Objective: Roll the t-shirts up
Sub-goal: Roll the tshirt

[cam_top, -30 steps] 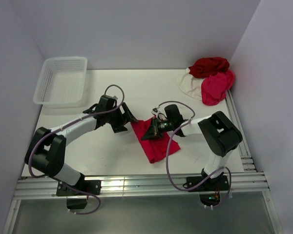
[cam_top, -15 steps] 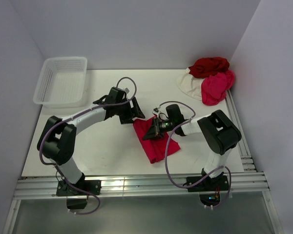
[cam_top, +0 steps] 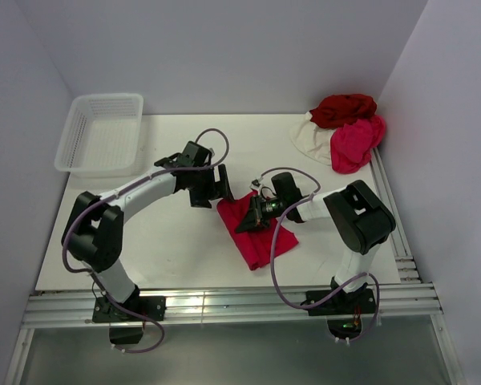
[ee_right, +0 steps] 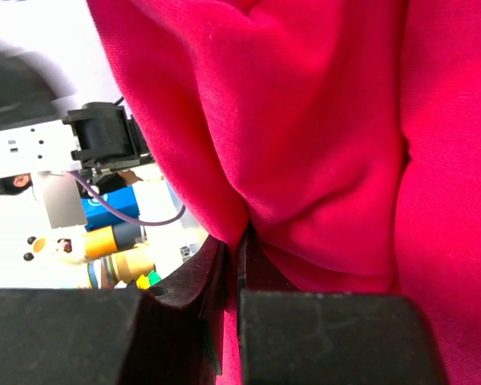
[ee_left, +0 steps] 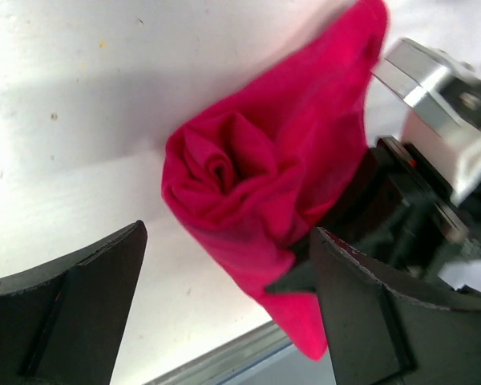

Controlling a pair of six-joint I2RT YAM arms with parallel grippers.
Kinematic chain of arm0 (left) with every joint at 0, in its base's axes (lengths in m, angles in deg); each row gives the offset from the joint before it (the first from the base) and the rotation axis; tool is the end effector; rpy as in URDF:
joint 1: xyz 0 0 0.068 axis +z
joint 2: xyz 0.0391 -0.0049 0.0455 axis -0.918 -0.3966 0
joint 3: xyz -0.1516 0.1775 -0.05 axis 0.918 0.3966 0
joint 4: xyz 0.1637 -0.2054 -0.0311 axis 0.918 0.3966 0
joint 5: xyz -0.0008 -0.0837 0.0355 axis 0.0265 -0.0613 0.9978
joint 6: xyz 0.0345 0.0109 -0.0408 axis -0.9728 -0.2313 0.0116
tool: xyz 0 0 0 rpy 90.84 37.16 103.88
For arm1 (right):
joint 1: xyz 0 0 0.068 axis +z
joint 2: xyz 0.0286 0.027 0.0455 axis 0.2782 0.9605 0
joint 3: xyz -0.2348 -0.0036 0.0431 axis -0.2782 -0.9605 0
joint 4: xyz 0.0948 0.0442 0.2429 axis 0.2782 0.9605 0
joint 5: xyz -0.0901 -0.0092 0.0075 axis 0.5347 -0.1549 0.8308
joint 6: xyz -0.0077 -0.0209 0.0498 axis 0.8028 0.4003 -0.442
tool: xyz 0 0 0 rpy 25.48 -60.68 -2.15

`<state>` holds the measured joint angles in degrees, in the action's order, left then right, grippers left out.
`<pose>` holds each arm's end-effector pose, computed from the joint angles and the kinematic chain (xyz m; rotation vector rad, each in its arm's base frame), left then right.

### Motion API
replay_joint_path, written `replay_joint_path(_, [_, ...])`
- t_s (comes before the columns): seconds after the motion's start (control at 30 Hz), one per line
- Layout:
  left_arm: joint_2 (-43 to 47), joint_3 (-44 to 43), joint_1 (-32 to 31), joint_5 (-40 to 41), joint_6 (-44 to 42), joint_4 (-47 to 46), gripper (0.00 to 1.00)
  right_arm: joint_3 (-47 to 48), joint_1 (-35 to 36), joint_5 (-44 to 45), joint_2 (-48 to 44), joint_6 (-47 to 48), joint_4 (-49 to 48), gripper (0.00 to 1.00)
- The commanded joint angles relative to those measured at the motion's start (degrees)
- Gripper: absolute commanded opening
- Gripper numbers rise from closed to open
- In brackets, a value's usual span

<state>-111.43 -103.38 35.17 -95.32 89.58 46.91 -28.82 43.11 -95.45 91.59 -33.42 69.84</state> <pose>0.3005 -0.1952 0.1797 -0.1142 2.7570 -0.7530 0.2586 0.1664 0.0810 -0.2536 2.5400 1.7318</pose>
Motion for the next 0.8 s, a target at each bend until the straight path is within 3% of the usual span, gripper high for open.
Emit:
replay_joint_path(0.0, [5.4,-1.8,-1.0,1.4,-0.4,2.6,0.89,1.8,-0.4,1.2,-0.3,2.7,3.5,0.0])
replay_joint_path(0.23, [4.0,-1.0,-5.4,4.4,6.4,1.9,0.9,1.3,-0.2,2.8,-1.5,2.8,4.0,0.0])
replay_joint_path(0.47, [-1.7,-6.8,-10.3,11.8,9.6,9.2,0.88,0.6,-0.2,3.4,-2.1,2.4,3.7,0.0])
replay_joint_path(0.77, [-8.0,-13.0,-11.3,20.4,13.3,18.4,0.77,0.1,-0.2,3.3,-2.3,1.7,2.7,0.0])
